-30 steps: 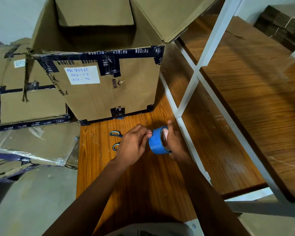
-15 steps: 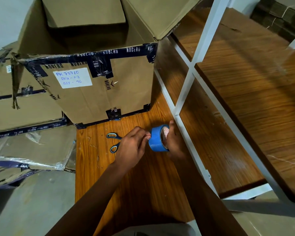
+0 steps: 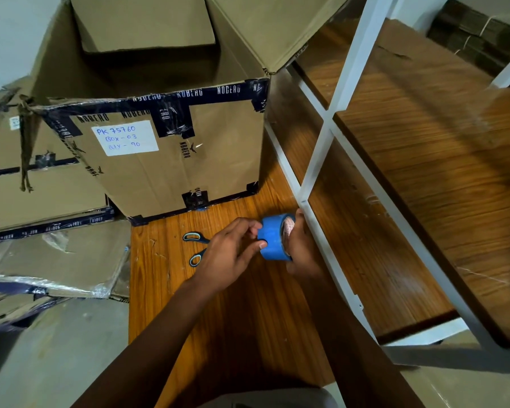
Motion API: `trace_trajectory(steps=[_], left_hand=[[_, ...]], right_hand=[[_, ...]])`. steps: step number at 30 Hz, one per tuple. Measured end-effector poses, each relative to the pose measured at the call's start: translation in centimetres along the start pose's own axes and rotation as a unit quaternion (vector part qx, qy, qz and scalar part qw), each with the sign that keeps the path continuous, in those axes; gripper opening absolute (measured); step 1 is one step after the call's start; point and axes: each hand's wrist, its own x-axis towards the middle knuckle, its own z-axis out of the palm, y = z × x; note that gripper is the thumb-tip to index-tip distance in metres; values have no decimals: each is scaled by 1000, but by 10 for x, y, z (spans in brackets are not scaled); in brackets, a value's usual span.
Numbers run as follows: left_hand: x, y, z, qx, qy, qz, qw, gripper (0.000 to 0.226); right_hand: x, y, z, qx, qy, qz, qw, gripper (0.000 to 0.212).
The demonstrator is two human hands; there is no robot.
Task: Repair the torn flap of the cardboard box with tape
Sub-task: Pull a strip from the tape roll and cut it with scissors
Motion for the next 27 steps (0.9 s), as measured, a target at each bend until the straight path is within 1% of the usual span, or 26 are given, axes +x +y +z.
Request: trace_trajectory(steps=[4,7,10,13,19,27], left_hand=[[-3,4,2,-6,12,-3,1000,31],[-5,5,6,2,36,9,999,25],[-10,9,9,4,53,1,999,30],[-10,13,7,-5,35,-17,999,39],[-5,13,-5,-29,5,-18,999,39],[-11,13,-4,4,40,-13,999,37]], right_hand=[[-6,-3,-2,-19,4,-9,1000,72],[-11,-5,-2,-8,7,-6,1000,72],[-13,-6,-1,-8,11,-7,1000,74],[-16,-7,-1,-7,11,-14,1000,72],[-22,-10,-1,-15,-3,-24,1000,69],[-26,-9,4,-8,4,-13,1000,69]])
